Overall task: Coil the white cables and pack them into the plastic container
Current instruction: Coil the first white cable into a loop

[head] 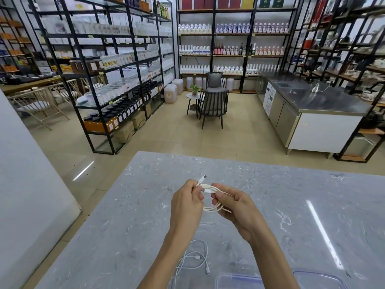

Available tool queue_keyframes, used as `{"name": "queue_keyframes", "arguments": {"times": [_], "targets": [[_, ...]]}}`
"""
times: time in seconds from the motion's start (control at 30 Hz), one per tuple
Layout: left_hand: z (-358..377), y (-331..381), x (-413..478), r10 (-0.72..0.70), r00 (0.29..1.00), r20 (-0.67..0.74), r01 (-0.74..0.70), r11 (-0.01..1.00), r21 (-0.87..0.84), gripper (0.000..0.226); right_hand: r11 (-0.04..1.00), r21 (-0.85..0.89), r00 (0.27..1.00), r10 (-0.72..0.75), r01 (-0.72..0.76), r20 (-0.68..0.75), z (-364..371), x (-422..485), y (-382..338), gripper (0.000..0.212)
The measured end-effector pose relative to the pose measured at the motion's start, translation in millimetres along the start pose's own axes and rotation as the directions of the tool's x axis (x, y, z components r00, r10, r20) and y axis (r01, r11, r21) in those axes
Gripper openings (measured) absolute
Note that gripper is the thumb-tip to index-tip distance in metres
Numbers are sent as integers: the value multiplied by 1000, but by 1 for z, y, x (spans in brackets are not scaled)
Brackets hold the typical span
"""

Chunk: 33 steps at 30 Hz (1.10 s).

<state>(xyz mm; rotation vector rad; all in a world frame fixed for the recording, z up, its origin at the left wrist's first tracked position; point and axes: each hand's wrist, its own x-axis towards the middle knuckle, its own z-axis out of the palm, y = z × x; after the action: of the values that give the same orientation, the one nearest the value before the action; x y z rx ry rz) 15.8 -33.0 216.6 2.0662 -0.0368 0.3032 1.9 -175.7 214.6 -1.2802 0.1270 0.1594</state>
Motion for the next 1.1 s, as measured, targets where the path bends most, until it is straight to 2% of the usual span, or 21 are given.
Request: {"name": "queue_keyframes", "arguments": {"times": [0.07,0.13,0.2,0.27,0.33,0.4,0.5,0.57,0.63,0.7,0.77,0.87,0.93,0.97,1.1], "targets": [[-1,0,-1,-23,1000,-3,23,999,-36,21,1000,-9,999,-30,30,34,-3,-2,-2,28],[0,0,-2,-28,999,-16,27,998,-60,19,989,-108,993,-95,102,67,-3,-4,-4,34],[1,2,-3,-35,999,-18,33,994,-100,18,948,-236,977,-210,213,38,-1,-5,-3,33],[2,4,-5,-60,998,-16,56,979,-198,19,841,-416,918,-396,346,-36,3,-4,0,26],[2,5,-7,-92,996,-9,85,949,-303,20,706,-565,828,-556,427,-69,7,-5,4,20],[2,6,-9,-88,996,-9,79,935,-346,20,692,-539,769,-628,481,-120,8,-6,10,21],[6,11,-13,-60,998,-38,41,924,-381,20,825,-298,776,-557,480,-295,13,-7,12,17],[8,14,-16,-48,996,-80,12,916,-402,20,865,-200,777,-501,460,-382,16,-7,9,13],[10,14,-18,-36,991,-128,-21,908,-419,19,885,-158,761,-459,438,-458,14,-7,6,12],[10,13,-18,2,987,-158,-66,912,-405,18,904,-216,765,-427,368,-482,9,-7,2,13],[10,11,-18,36,989,-140,-89,914,-396,17,908,-311,834,-390,280,-390,2,-7,-1,14],[9,7,-15,39,993,-110,-78,921,-382,19,941,-296,973,-204,166,-103,-13,-6,-9,27],[9,4,-14,52,992,-118,-91,931,-353,20,953,-288,993,-62,89,102,-19,-8,-15,33],[9,3,-14,60,990,-126,-100,937,-334,20,960,-274,987,-18,61,157,-20,-9,-17,34],[11,1,-14,80,983,-165,-122,957,-264,17,995,-98,991,4,10,134,-22,-9,-21,37]]}}
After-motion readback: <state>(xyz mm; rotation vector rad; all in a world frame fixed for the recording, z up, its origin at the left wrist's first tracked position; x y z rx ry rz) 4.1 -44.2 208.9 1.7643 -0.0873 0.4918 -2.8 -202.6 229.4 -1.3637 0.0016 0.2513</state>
